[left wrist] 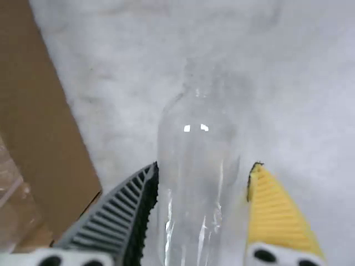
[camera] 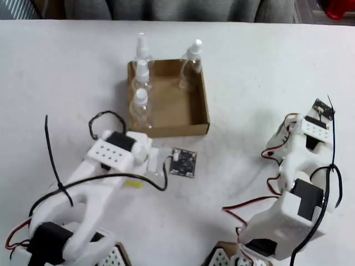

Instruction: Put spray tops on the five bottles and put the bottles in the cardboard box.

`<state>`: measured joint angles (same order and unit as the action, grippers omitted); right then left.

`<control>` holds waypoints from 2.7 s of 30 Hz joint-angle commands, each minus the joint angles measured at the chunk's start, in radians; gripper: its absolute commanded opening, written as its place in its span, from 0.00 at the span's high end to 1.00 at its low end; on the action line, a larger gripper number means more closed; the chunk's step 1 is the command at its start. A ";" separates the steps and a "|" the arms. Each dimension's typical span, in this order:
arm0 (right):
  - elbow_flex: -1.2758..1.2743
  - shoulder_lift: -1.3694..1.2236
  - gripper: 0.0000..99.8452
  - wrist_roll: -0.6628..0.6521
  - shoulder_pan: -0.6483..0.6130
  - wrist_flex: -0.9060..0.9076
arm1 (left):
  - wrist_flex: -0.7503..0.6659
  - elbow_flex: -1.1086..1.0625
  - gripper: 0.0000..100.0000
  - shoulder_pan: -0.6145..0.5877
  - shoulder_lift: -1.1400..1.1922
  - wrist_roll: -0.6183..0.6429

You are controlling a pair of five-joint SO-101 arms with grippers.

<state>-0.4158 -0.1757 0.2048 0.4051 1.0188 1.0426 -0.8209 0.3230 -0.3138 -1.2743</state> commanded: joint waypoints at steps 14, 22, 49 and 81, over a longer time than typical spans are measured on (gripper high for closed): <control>0.044 -0.002 0.98 -0.014 -0.013 -0.012 | -0.193 -0.069 0.67 0.033 -0.042 0.112; 0.043 -0.002 0.98 -0.014 -0.013 -0.012 | -0.285 -0.110 0.67 0.030 -0.010 0.130; 0.041 -0.002 0.98 -0.014 -0.013 -0.012 | -0.092 0.017 0.92 0.042 0.116 0.149; 0.038 -0.002 0.98 -0.014 -0.013 -0.004 | -0.522 -0.169 0.92 0.068 -0.260 1.250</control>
<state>-0.4158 -0.1757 0.2033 0.4051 1.0188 0.7050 -0.9712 0.3644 -0.5746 -0.1250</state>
